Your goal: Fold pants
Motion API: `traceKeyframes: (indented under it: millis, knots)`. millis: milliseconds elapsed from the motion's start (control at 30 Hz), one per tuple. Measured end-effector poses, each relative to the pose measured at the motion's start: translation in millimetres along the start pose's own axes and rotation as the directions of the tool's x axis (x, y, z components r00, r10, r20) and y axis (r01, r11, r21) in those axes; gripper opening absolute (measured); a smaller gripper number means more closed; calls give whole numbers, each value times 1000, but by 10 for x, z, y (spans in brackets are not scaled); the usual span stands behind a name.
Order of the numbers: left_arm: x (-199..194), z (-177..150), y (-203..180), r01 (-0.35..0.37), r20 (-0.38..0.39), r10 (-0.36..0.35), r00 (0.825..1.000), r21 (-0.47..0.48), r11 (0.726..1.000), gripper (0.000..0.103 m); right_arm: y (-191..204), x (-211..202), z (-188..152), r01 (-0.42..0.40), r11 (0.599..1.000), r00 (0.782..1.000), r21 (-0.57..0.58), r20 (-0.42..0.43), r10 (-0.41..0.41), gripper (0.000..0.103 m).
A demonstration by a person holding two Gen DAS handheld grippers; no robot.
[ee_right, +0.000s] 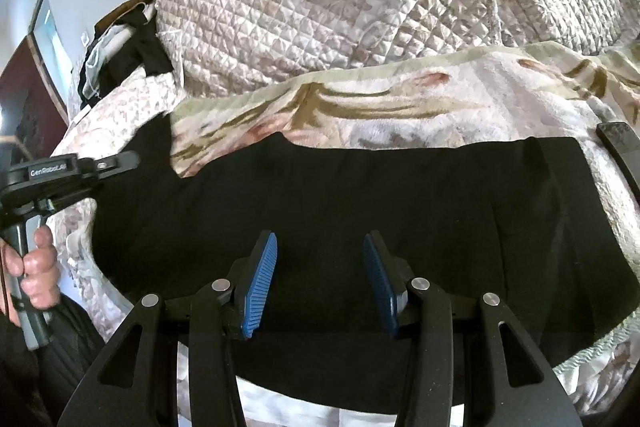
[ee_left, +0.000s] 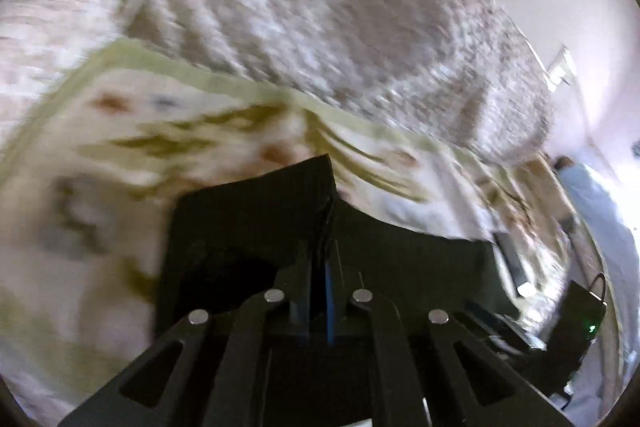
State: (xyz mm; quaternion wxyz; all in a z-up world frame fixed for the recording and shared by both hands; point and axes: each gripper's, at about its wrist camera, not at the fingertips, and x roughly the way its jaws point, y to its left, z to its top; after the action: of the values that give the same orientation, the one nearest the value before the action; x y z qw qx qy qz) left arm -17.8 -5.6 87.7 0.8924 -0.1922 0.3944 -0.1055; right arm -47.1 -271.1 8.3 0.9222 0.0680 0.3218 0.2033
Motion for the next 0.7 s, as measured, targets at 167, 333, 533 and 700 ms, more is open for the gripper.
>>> traceKeyframes:
  millis: [167,333,533,700]
  knots:
    - [581,-199,-446,119,-135,-116,984,13,993,6,-106,-18,-26,11,1000,1000,27,-10,-11,46]
    - [723,-340,-559,182,-211,-179,961,-5,983,18,-154,-16,-31,5,999,1000,47,-17,-5,46]
    - [238,-201,-409,199,-100,-197,975,18,980,42,-142,-21,-38,-5,999,1000,41,-19,6,46]
    - [-3,-105,23,9,-14,-8,1000,45,999,42,-77,41,-66,-77,995,996,62,-50,80,46]
